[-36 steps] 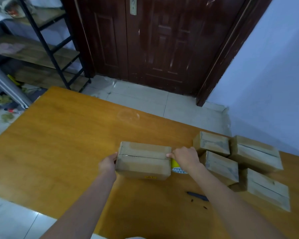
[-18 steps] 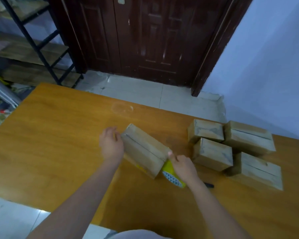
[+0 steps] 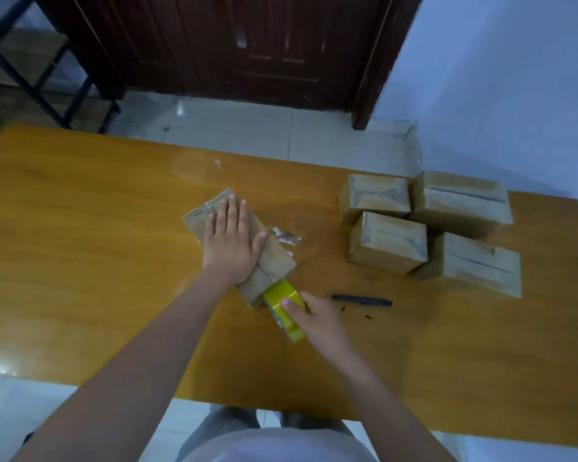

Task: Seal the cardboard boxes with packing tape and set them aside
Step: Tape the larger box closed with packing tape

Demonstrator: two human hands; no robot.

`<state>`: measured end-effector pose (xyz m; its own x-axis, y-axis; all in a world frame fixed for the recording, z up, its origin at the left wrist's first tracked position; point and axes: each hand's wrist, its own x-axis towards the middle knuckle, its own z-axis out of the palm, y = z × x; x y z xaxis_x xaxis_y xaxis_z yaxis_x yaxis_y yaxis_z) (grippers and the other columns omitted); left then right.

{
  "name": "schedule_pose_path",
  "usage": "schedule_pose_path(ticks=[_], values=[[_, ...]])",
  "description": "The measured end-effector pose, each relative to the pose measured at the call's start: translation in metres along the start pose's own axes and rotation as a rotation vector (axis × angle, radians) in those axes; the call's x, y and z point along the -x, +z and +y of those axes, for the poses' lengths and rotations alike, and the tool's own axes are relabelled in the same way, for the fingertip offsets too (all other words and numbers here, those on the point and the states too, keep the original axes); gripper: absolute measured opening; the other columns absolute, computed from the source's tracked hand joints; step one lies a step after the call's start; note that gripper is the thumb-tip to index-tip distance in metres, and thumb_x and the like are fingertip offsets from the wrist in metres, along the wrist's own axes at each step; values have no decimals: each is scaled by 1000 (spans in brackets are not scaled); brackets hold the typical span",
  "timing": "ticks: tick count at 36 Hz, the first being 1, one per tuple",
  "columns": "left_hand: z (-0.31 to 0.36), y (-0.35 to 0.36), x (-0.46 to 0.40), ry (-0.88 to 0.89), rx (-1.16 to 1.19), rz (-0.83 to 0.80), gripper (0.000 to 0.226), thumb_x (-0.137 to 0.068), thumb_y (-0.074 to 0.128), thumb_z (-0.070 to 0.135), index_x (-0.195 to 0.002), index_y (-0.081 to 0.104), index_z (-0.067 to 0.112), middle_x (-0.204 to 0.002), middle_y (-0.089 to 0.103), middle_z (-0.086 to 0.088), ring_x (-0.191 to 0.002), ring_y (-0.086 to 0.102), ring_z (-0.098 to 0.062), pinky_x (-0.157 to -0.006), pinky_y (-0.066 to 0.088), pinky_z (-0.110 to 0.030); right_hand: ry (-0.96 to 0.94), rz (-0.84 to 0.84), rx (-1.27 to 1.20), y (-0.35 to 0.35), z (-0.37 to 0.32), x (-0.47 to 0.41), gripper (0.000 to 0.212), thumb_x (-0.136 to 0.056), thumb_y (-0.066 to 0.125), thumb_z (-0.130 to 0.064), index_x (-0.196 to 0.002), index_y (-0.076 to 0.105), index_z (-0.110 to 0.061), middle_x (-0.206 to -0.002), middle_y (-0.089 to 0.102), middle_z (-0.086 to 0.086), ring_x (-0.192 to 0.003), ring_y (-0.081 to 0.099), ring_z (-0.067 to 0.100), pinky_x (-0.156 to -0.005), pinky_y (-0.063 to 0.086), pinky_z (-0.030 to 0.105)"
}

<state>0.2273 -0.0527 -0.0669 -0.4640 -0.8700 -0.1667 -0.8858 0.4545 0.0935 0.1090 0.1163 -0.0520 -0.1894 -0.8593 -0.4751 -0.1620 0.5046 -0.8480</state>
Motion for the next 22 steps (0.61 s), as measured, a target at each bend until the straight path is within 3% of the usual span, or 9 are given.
schedule_pose_path(ticks=[4,7,9,10,12,14,16,19,22], values=[[-1,0,-1,16,-4,31,77,-95,4,60,-153,-2,9,-160,-5,-10,-148,-6,-24,-119,-2,-40,158,-23,333,4,28,-10,46,-90,43,-60,-79,56,-17,-64,58,2,-61,60,21,-55,47,34],[-1,-3,-2,45,3,19,73,-98,17,56,-153,0,11,-161,-5,-7,-148,-7,-21,-119,-3,-38,177,9,418,8,38,-11,48,-88,39,-64,-64,39,-23,-60,43,-5,-68,50,22,-49,29,30],[-1,-7,0,39,98,37,71,-98,29,54,-152,16,9,-160,11,-9,-147,8,-25,-118,7,-41,150,46,430,11,36,-9,49,-90,39,-62,-62,32,-22,-60,40,-4,-68,48,21,-47,22,26],[-1,-10,3,49,149,96,65,-98,34,50,-147,32,7,-153,29,-13,-141,25,-30,-114,20,-44,139,63,425,12,36,-7,49,-90,39,-61,-63,32,-21,-61,40,-4,-66,47,20,-46,21,25],[4,-16,13,102,138,325,42,-96,41,36,-117,58,5,-119,55,-16,-107,52,-35,-89,43,-46,128,71,411,13,37,-4,49,-90,39,-60,-65,35,-18,-62,44,-3,-62,46,18,-47,23,27],[10,-20,28,186,133,513,21,-95,47,23,-95,60,7,-94,56,-13,-82,52,-31,-68,44,-42,102,63,376,16,40,-2,48,-92,38,-58,-74,44,-14,-72,55,2,-68,51,21,-54,30,33],[22,-15,52,286,186,505,20,-95,47,19,-87,60,6,-85,56,-11,-75,53,-30,-60,43,-40,73,76,334,19,43,1,49,-93,33,-57,-83,50,-12,-82,61,9,-77,57,26,-59,32,33],[38,9,89,341,143,415,28,-95,45,30,-94,61,7,-97,58,-9,-85,55,-28,-66,47,-38,42,118,283,19,44,3,59,-90,18,-57,-96,55,-12,-80,58,3,-74,55,21,-54,33,30],[43,31,109,268,52,316,48,-90,45,48,-121,53,12,-121,50,-8,-109,49,-27,-85,44,-39,71,95,114,15,39,4,42,-97,21,-49,-101,52,-21,-87,54,-4,-82,53,15,-67,39,29]])
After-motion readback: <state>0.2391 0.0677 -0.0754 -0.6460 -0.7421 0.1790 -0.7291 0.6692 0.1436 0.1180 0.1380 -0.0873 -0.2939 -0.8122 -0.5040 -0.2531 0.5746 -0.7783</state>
